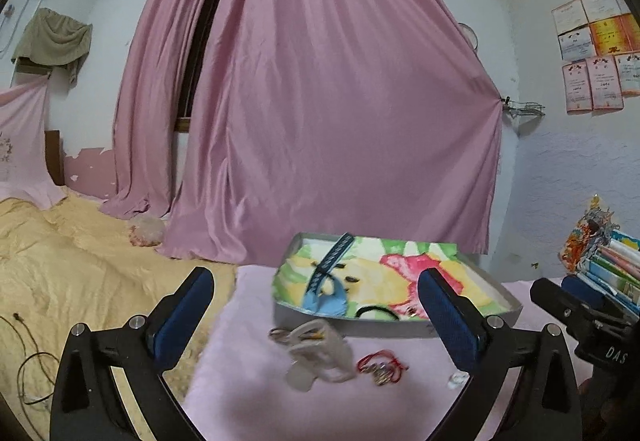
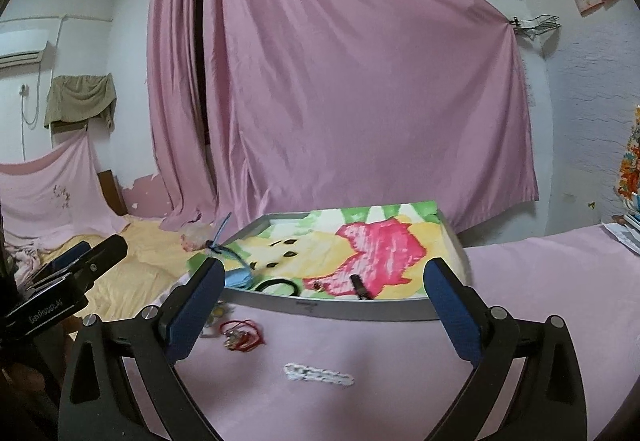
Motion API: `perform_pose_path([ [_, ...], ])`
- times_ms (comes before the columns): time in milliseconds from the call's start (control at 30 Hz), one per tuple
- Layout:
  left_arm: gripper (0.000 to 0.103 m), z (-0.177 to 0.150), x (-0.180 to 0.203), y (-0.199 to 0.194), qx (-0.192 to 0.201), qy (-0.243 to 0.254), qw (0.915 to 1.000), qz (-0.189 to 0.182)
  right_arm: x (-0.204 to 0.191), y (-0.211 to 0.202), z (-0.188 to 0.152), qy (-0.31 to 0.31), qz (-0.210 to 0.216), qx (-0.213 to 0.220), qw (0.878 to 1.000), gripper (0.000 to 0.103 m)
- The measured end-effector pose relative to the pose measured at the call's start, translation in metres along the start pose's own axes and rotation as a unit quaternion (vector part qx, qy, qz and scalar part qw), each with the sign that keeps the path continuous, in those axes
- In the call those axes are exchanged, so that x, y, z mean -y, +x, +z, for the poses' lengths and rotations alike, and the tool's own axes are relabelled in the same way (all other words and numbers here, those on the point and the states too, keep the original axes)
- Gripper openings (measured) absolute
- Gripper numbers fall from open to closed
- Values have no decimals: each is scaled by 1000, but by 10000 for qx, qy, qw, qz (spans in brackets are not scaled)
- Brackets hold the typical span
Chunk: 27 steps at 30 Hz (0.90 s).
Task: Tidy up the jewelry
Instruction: 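Withdraw both open tools from the tray back over the table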
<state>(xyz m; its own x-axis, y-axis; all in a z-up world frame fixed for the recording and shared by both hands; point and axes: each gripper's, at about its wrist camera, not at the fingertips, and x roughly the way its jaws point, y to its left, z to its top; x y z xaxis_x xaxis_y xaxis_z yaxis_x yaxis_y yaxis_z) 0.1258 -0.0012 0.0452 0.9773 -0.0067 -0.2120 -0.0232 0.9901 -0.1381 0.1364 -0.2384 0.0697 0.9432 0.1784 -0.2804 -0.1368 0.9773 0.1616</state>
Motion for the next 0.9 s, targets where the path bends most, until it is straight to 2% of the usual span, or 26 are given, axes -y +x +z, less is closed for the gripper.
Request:
perform_pose_path([
  [133, 102, -5, -16, -1, -153, -34, 9998, 120, -6, 5, -4, -31, 29, -90, 10000, 98],
  [333, 102, -9, -32, 6, -379, -67, 9992, 99, -20, 15, -9, -135, 23, -266, 9996, 98],
  [600, 102, -14, -44, 28, -993, -143, 9948, -195, -34, 30, -11, -394, 40, -663, 9970, 98],
  [733, 102, -16, -48, 38, -1301, -181, 9904, -418, -38, 43, -14, -466, 207, -1088, 9928, 97],
  [800, 102, -18, -49, 41, -1409, -197, 9885, -513, -40, 47, -15, -488, 262, -1205, 9912, 92],
  [867, 93, -20, -49, 44, -1520, -221, 9862, -619, -43, 53, -17, -549, 359, -1392, 9881, 71],
  [900, 91, -21, -49, 47, -1596, -233, 9846, -679, -44, 56, -18, -559, 395, -1475, 9867, 68],
])
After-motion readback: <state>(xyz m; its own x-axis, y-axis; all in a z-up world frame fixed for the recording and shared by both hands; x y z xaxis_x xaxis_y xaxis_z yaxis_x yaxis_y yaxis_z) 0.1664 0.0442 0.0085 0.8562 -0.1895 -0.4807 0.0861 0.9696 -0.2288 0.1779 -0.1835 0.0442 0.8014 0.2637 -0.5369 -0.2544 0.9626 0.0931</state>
